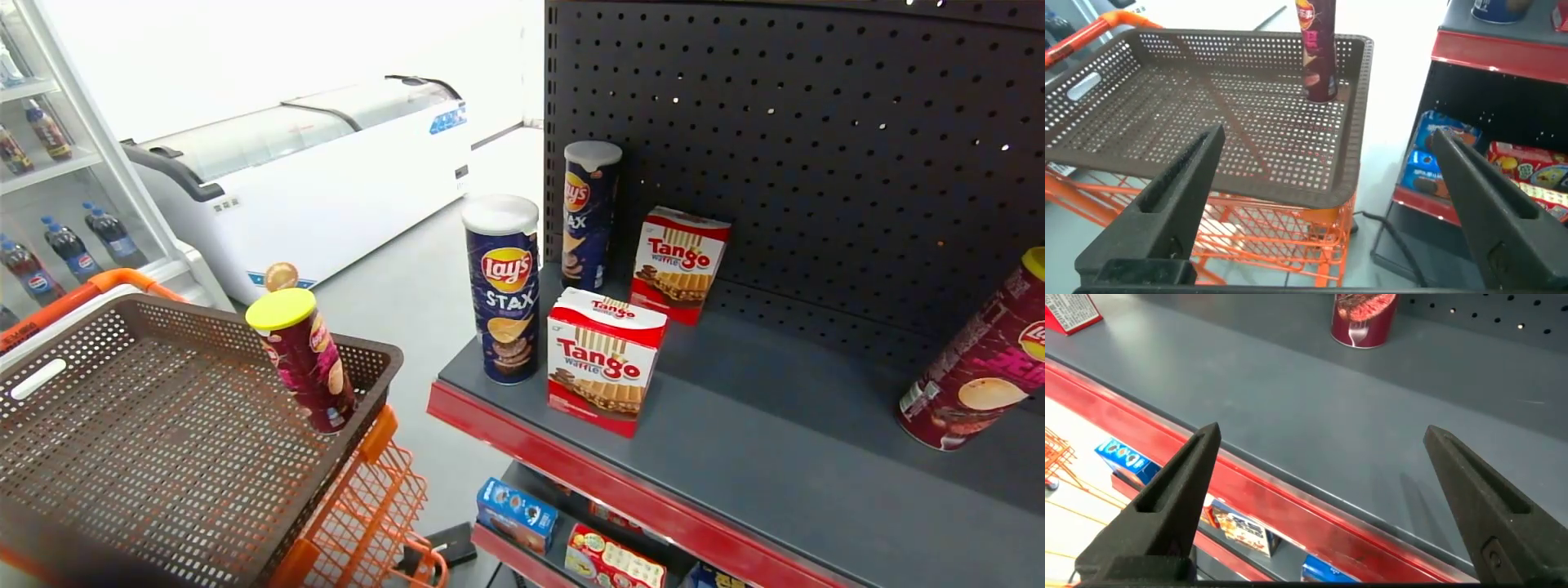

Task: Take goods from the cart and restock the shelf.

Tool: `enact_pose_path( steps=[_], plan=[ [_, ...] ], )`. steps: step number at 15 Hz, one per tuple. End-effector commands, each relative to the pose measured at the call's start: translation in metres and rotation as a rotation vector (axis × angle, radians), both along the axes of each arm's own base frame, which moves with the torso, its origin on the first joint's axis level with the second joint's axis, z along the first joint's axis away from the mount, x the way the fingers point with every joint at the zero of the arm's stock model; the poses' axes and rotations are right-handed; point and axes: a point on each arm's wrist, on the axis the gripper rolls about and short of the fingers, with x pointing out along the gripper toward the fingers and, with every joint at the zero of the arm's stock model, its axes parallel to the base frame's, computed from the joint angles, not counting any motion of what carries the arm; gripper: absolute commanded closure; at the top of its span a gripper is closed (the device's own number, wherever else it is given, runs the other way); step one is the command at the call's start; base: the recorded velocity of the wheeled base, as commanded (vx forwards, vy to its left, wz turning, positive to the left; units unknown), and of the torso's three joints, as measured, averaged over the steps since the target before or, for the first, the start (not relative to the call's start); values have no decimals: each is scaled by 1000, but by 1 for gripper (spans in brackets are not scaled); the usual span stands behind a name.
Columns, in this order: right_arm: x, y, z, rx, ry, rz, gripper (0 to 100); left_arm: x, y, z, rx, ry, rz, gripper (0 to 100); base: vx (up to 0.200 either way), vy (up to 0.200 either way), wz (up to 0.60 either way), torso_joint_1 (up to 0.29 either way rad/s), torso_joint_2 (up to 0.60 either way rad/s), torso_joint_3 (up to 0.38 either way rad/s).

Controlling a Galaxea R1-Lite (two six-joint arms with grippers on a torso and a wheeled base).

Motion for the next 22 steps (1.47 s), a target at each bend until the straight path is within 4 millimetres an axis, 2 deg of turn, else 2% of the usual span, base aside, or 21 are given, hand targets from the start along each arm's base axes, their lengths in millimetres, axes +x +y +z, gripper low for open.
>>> enact_pose_path(
  steps=[1, 2, 4, 5, 7, 8, 9, 10, 11, 12, 14, 15, 20, 22],
  plan=[
    [0, 0, 0, -1, 2, 0, 0, 11, 0, 27, 25, 96, -1, 0, 0, 0, 0, 0, 0, 0],
    [0, 0, 0, -1, 2, 0, 0, 30, 0, 49, 25, 162, -3, 0, 0, 0, 0, 0, 0, 0],
    [0, 0, 0, -1, 2, 0, 0, 56, -1, 74, 26, 203, -34, 0, 0, 0, 0, 0, 0, 0],
    [0, 0, 0, -1, 2, 0, 0, 64, -1, 77, 23, 225, -35, 0, 0, 0, 0, 0, 0, 0],
    [0, 0, 0, -1, 2, 0, 0, 110, 3, 88, 17, 240, 48, 0, 0, 0, 0, 0, 0, 0],
    [0, 0, 0, -1, 2, 0, 0, 133, 6, 87, 9, 233, 60, 0, 0, 0, 0, 0, 0, 0],
    [0, 0, 0, -1, 2, 0, 0, 140, 6, 86, 9, 235, 63, 0, 0, 0, 0, 0, 0, 0],
    [0, 0, 0, -1, 2, 0, 0, 163, 7, 76, 16, 260, 59, 0, 0, 0, 0, 0, 0, 0],
    [0, 0, 0, -1, 2, 0, 0, 175, 8, 69, 20, 284, 58, 0, 0, 0, 0, 0, 0, 0],
    [0, 0, 0, -1, 2, 0, 0, 178, 8, 66, 21, 292, 56, 0, 0, 0, 0, 0, 0, 0],
    [0, 0, 0, -1, 2, 0, 0, 209, 10, 45, 18, 344, 64, 0, 0, 0, 0, 0, 0, 0],
    [0, 0, 0, -1, 2, 0, 0, 215, 11, 42, 13, 353, 70, 0, 0, 0, 0, 0, 0, 0],
    [0, 0, 0, -1, 2, 0, 0, 272, 12, 24, -39, 352, 66, 0, 0, 0, 0, 0, 0, 0],
    [0, 0, 0, -1, 2, 0, 0, 286, 12, 11, -38, 370, 65, 0, 0, 0, 0, 0, 0, 0]
  ],
)
